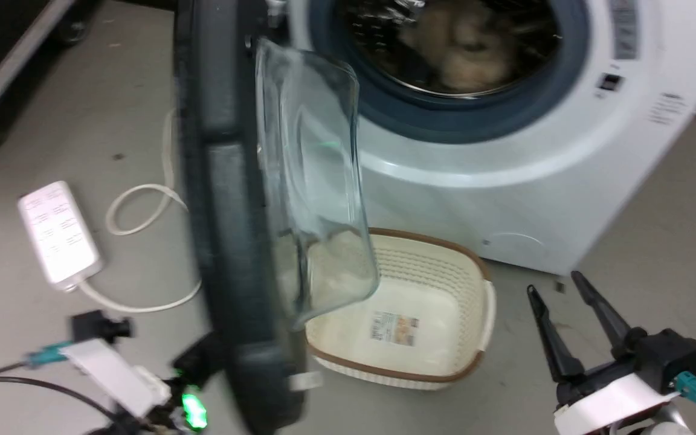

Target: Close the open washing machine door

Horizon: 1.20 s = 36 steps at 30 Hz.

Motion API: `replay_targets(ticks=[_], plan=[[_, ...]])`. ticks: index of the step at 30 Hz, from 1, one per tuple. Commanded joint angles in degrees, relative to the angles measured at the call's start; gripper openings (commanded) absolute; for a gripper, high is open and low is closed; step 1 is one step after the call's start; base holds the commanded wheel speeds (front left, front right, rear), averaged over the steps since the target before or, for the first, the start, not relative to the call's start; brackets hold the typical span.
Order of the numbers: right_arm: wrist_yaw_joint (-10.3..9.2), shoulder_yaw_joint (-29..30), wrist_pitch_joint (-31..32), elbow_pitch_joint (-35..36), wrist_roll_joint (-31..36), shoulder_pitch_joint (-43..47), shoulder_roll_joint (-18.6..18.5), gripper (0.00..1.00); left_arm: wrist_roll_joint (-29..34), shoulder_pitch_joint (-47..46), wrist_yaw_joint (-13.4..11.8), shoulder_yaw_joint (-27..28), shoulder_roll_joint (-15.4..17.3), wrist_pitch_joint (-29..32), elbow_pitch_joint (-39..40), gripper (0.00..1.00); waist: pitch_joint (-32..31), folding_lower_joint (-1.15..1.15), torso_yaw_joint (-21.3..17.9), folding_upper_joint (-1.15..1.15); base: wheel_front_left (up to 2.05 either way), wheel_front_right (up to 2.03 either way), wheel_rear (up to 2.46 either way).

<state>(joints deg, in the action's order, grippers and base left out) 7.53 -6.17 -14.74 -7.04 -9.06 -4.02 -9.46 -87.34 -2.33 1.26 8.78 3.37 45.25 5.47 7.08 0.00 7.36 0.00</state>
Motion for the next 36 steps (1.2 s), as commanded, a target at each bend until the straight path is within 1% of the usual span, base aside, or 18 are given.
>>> replay_targets(ticks=[1, 5, 8, 10, 11, 12, 14, 18, 19, 20, 21, 22, 24, 25, 26, 30, 33, 36], plan=[[-0.04, 1.01, -0.15, -0.18, 0.17, -0.18, 0.32, 1.0, -2.42, 0.85, 0.54, -3.42, -0.46, -2.17, 0.11, 0.0, 1.06, 0.0, -3.98, 0.0, 0.0, 0.0, 0.0], [-0.04, 5.93, 0.54, -1.31, 0.48, -0.55, 2.3, 1.0, -5.84, 0.32, 1.89, -10.91, -0.47, -7.68, -1.02, 0.0, 2.78, 0.0, -9.01, 0.0, 0.0, 0.0, 0.0], [-0.04, 6.39, 0.76, -1.88, 1.24, -1.02, 3.05, 1.0, -7.06, -1.69, 3.06, -15.01, -0.48, -11.49, -2.76, 0.0, 4.19, 0.0, -12.89, 0.0, 0.0, 0.0, 0.0], [-0.04, 6.21, 0.77, -2.19, 1.34, -1.44, 3.37, 1.0, -7.7, -3.59, 3.58, -16.8, -0.48, -14.53, -4.26, 0.0, 5.15, 0.0, -15.55, 0.0, 0.0, 0.0, 0.0], [-0.04, 6.21, 0.77, -2.19, 1.34, -1.44, 3.37, 1.0, -7.7, -3.59, 3.58, -16.8, -0.48, -14.53, -4.26, 0.0, 5.15, 0.0, -15.55, 0.0, 0.0, 0.0, 0.0], [-0.04, 6.42, 0.72, -2.6, 1.3, -1.81, 3.64, 1.0, -8.15, -5.93, 3.78, -18.12, -0.48, -17.88, -6.29, 0.0, 5.99, 0.0, -17.98, 0.0, 0.0, 0.0, 0.0], [-0.04, 7.41, 0.69, -3.22, 1.48, -2.21, 4.03, 1.0, -8.59, -8.75, 4.08, -19.16, -0.48, -20.98, -8.27, 0.0, 6.93, 0.0, -20.28, 0.0, 0.0, 0.0, 0.0], [-0.04, 8.05, 0.57, -4.55, 1.57, -3.17, 4.88, 1.0, -9.62, -14.93, 4.8, -21.39, -0.48, -26.17, -12.3, 0.0, 8.53, 0.0, -24.08, 0.0, 0.0, 0.0, 0.0], [-0.04, 8.05, 0.57, -4.55, 1.57, -3.17, 4.88, 1.0, -9.62, -14.93, 4.8, -21.39, -0.48, -26.17, -12.3, 0.0, 8.53, 0.0, -24.08, 0.0, 0.0, 0.0, 0.0], [-0.04, 8.0, 0.46, -5.1, 1.44, -3.57, 5.2, 1.0, -10.06, -18.12, 4.84, -22.5, -0.48, -28.76, -15.14, 0.0, 9.13, 0.0, -25.46, 0.0, 0.0, 0.0, 0.0], [-0.04, 8.0, 0.46, -5.1, 1.44, -3.57, 5.2, 1.0, -10.06, -18.12, 4.84, -22.5, -0.48, -28.76, -15.14, 0.0, 9.13, 0.0, -25.46, 0.0, 0.0, 0.0, 0.0], [-0.04, 7.9, 0.35, -5.61, 1.22, -3.94, 5.45, 1.0, -11.76, -21.61, 4.94, -23.38, -0.48, -31.59, -18.09, 0.0, 9.7, 0.0, -26.54, 0.0, 0.0, 0.0, 0.0], [-0.04, 7.76, 0.29, -5.87, 1.13, -4.16, 5.55, 1.0, -12.31, -23.49, 5.0, -23.87, -0.48, -32.99, -19.74, 0.0, 9.95, 0.0, -26.99, 0.0, 0.0, 0.0, 0.0], [-0.04, 7.28, 0.18, -6.37, 0.98, -4.62, 5.72, 1.0, -13.36, -27.14, 5.21, -24.88, -0.49, -35.74, -22.97, 0.0, 10.37, 0.0, -27.77, 0.0, 0.0, 0.0, 0.0], [-0.04, 7.28, 0.18, -6.37, 0.98, -4.62, 5.72, 1.0, -13.36, -27.14, 5.21, -24.88, -0.49, -35.74, -22.97, 0.0, 10.37, 0.0, -27.77, 0.0, 0.0, 0.0, 0.0], [-0.04, 6.56, -0.04, -7.35, 0.64, -5.67, 6.05, 1.0, -16.44, -35.11, 5.84, -27.97, -0.49, -41.77, -30.09, 0.0, 10.9, 0.0, -28.54, 0.0, 0.0, 0.0, 0.0], [-0.04, 5.71, -0.13, -7.73, 0.33, -6.0, 6.19, 1.0, -17.73, -37.65, 6.1, -29.23, -0.49, -44.28, -33.4, 0.0, 10.39, 0.0, -28.29, 0.0, 0.0, 0.0, 0.0], [-0.04, 5.17, -0.17, -7.63, 0.07, -6.06, 6.23, 1.0, -18.56, -38.27, 6.17, -29.88, -0.49, -44.89, -34.18, 0.0, 9.89, 0.0, -27.69, 0.0, 0.0, 0.0, 0.0]])
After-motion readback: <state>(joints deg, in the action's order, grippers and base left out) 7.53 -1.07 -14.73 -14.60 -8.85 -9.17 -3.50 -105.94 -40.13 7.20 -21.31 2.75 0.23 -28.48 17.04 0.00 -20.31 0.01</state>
